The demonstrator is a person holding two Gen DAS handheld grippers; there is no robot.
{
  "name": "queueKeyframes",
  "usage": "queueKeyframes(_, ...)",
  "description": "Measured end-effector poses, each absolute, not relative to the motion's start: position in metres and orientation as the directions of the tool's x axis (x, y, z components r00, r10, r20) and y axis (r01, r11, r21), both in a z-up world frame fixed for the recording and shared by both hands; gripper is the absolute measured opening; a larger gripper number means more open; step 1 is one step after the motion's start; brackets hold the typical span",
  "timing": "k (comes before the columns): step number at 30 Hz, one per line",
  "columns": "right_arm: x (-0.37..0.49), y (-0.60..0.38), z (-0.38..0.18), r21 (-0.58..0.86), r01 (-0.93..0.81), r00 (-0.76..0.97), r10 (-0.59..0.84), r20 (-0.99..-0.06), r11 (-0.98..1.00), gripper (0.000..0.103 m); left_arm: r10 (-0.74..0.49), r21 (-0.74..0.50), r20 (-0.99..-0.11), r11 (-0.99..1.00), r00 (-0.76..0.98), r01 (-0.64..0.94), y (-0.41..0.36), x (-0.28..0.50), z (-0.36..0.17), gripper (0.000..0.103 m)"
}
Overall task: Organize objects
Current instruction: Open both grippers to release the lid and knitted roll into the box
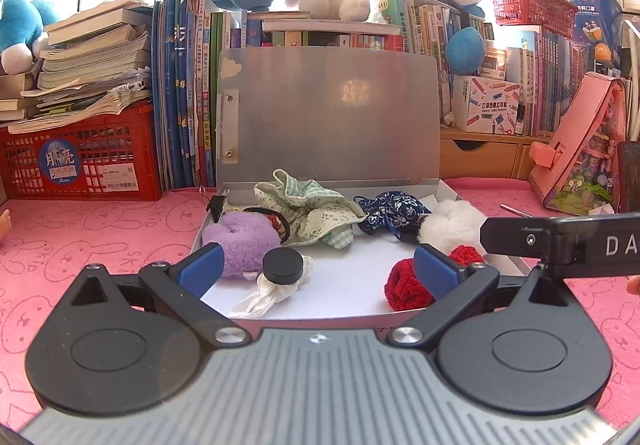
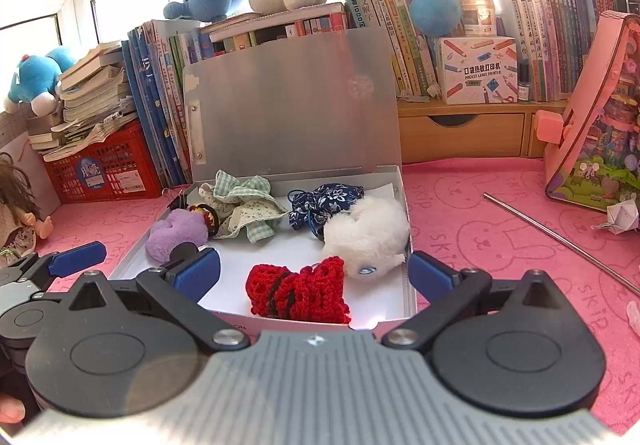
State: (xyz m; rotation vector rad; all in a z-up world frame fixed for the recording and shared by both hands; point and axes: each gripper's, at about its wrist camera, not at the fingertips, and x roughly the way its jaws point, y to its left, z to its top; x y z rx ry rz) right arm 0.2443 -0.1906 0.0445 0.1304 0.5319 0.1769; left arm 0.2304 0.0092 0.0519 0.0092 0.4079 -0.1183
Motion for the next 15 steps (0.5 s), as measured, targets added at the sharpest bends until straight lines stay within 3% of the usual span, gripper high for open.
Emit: queueKeyframes(15, 0.211, -0.205, 0.046, 0.160, -0.122, 0.865, 0.184, -0.467, 0.980, 0.103, -0.102, 0.004, -0.388, 0.994, 0.916, 0.112, 0.007, 0.199, 0.054, 0.102)
